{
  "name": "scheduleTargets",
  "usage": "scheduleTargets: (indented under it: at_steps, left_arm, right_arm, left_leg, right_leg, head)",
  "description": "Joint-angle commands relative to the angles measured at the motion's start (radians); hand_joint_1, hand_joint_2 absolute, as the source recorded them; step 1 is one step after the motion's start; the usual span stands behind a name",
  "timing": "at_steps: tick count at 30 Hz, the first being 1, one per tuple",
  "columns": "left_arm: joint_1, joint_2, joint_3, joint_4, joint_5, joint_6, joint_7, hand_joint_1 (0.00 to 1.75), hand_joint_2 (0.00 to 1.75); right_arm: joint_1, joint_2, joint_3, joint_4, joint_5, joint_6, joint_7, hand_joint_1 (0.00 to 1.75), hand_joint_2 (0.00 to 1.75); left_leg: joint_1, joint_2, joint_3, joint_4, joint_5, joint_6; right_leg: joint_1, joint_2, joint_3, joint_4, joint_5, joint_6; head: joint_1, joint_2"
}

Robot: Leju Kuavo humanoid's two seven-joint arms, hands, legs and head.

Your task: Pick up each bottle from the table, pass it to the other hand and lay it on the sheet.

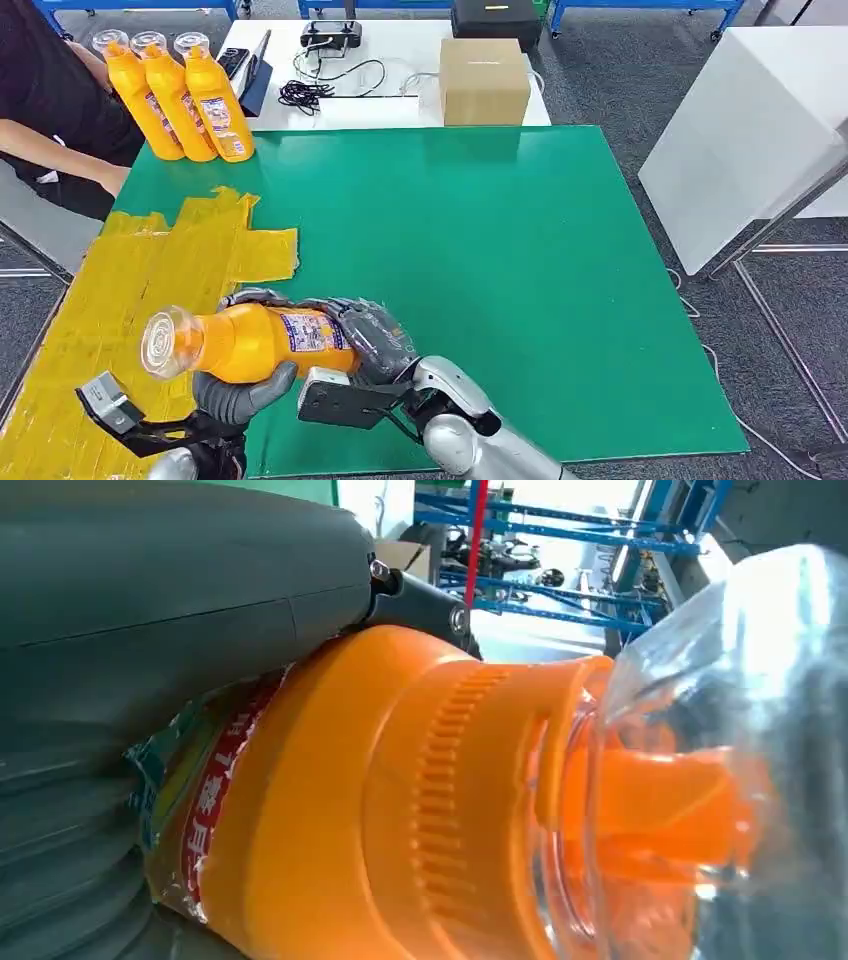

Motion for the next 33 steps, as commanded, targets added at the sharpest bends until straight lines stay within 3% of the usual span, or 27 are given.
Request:
scheduleTargets:
  at_steps: [1,5,6,7,8,9,16,24,28,31,32,33]
  left_arm:
    - [-0.033,0.005,0.017,0.042,-0.001,-0.010,0.004,1.75,1.75]
    - [-0.031,-0.002,0.029,0.040,0.007,-0.007,-0.002,1.75,1.75]
    - [-0.031,0.000,0.033,0.038,0.008,-0.005,-0.002,1.75,1.75]
    - [-0.032,0.002,0.041,0.035,0.002,0.006,-0.004,1.75,1.75]
    - [-0.032,0.006,0.052,0.030,-0.020,0.031,-0.008,1.75,1.75]
    - [-0.034,0.015,0.062,0.026,-0.052,0.056,-0.013,1.75,1.75]
    - [-0.074,0.055,0.165,0.053,-0.337,0.288,-0.042,1.75,1.75]
    - [-0.074,0.055,0.165,0.053,-0.337,0.288,-0.042,1.75,1.75]
    - [-0.103,0.094,0.157,0.117,-0.715,0.559,0.002,1.75,1.75]
    - [-0.157,0.170,0.130,0.285,-1.323,0.834,0.198,1.75,1.75]
    - [-0.170,0.171,0.173,0.330,-1.505,0.848,0.241,1.75,1.75]
    - [-0.188,0.186,0.163,0.407,-1.519,0.848,0.255,1.75,1.75]
  right_arm:
    - [-0.035,-0.016,0.033,0.059,-0.002,0.005,-0.002,1.75,1.75]
    - [-0.024,-0.015,0.015,0.061,0.006,-0.016,-0.009,1.75,1.75]
    - [-0.019,-0.018,0.009,0.056,0.014,-0.027,-0.012,0.54,1.75]
    - [-0.010,-0.021,-0.001,0.046,0.018,-0.043,-0.018,0.00,1.75]
    - [0.010,-0.029,-0.021,0.022,0.014,-0.057,-0.026,0.00,1.75]
    - [0.021,-0.039,-0.030,0.005,0.016,-0.063,-0.030,0.00,0.00]
    - [0.093,-0.089,-0.082,-0.129,0.022,-0.089,-0.057,0.00,0.00]
    - [0.093,-0.089,-0.082,-0.129,0.022,-0.089,-0.057,0.00,0.00]
    - [0.099,-0.102,-0.086,-0.144,0.022,-0.092,-0.064,0.00,0.00]
    - [0.082,-0.122,-0.078,-0.168,-0.021,-0.069,-0.092,0.00,0.00]
    - [0.063,-0.124,-0.070,-0.165,-0.045,-0.056,-0.098,0.00,0.00]
    - [0.053,-0.122,-0.067,-0.161,-0.049,-0.054,-0.093,0.00,0.00]
  left_leg:
    - [0.000,0.001,0.002,-0.001,0.000,-0.001]
    - [0.000,0.000,0.002,-0.001,0.000,-0.001]
    - [0.000,0.001,0.002,-0.001,0.000,-0.001]
    - [0.000,0.000,0.001,-0.001,0.000,-0.001]
    - [0.001,0.000,0.002,-0.001,0.000,-0.001]
    - [0.000,-0.001,0.001,-0.001,0.000,-0.001]
    - [0.001,-0.002,0.001,-0.001,0.000,-0.002]
    - [0.000,0.000,0.002,-0.001,0.000,-0.001]
    - [0.000,0.000,0.001,-0.001,0.000,-0.001]
    - [0.000,-0.001,0.002,-0.002,0.001,-0.001]
    - [0.000,-0.001,0.003,-0.003,0.001,-0.002]
    - [-0.001,0.000,0.002,-0.002,0.001,-0.001]
  right_leg:
    - [0.000,0.000,0.002,-0.001,0.000,0.000]
    - [0.000,0.000,0.002,-0.001,0.000,0.000]
    - [0.000,0.000,0.002,-0.001,0.000,0.000]
    - [0.000,0.000,0.002,-0.001,0.000,0.000]
    - [0.000,-0.001,0.002,-0.002,0.000,0.000]
    - [0.000,-0.001,0.001,-0.001,0.000,0.000]
    - [0.001,-0.003,0.002,-0.001,-0.001,0.000]
    - [0.000,-0.001,0.001,-0.001,-0.001,0.000]
    - [0.000,-0.002,0.001,-0.001,0.000,0.000]
    - [0.000,-0.002,0.001,-0.001,0.000,0.000]
    - [0.000,-0.002,0.003,-0.002,0.000,-0.001]
    - [-0.001,-0.001,0.001,-0.001,0.000,0.000]
  head:
    - [0.000,0.000]
    - [0.000,0.000]
    - [0.000,0.000]
    - [0.000,0.000]
    - [0.000,0.000]
    - [0.000,0.000]
    - [0.000,0.000]
    - [0.000,0.000]
    - [0.000,0.000]
    - [0.000,0.000]
    - [0.000,0.000]
    - [0.000,0.000]
